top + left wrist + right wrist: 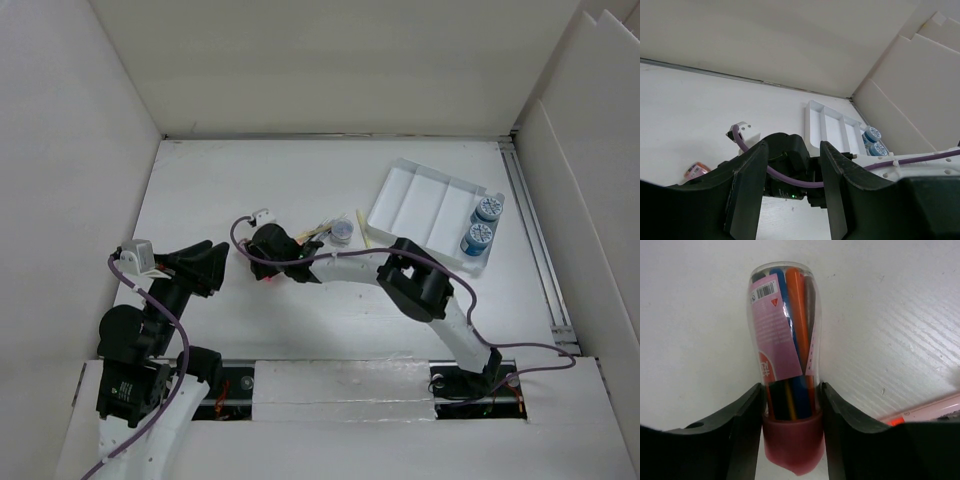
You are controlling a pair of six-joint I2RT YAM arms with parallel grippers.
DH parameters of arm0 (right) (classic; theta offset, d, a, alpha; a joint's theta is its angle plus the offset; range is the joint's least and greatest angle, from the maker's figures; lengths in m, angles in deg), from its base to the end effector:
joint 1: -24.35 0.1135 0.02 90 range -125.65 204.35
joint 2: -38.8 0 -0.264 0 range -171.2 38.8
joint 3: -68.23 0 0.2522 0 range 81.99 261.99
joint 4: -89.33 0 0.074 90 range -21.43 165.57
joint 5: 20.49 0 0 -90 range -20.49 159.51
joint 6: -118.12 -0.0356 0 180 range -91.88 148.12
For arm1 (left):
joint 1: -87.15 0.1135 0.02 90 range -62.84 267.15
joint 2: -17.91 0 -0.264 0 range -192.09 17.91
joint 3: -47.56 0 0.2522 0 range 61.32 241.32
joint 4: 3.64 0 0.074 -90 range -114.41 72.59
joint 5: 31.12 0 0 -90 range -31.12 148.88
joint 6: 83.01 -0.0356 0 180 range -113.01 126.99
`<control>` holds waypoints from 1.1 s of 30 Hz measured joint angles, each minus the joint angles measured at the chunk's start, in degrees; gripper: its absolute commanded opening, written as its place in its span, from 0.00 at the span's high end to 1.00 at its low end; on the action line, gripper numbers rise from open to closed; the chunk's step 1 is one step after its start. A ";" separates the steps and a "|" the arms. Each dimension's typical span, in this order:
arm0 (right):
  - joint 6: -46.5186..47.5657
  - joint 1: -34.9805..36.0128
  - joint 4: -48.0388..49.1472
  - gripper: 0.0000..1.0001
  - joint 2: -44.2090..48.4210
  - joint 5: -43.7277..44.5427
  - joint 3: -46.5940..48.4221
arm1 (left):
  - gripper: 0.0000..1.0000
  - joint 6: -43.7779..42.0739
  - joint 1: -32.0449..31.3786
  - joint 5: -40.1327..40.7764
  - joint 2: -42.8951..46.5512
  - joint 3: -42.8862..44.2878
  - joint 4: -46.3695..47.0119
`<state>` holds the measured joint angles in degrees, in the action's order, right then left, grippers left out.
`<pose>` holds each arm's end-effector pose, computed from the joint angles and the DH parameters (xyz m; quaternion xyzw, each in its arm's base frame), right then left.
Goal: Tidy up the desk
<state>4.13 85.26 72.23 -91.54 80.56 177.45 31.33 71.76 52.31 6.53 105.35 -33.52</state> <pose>0.2548 0.4439 0.1565 -0.2437 0.8627 0.2294 0.3792 0.0374 -0.0145 0.3794 -0.0008 0.5989 -0.3041 0.7408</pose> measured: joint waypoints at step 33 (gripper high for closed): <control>-23.04 -34.01 23.10 0.76 44.44 0.48 -45.62 | 0.57 -0.02 0.00 -1.77 0.35 0.00 0.28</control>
<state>-18.91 51.25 95.34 -47.11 81.04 131.83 31.30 71.76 50.54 6.88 105.35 -33.24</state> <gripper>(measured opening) 0.521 0.429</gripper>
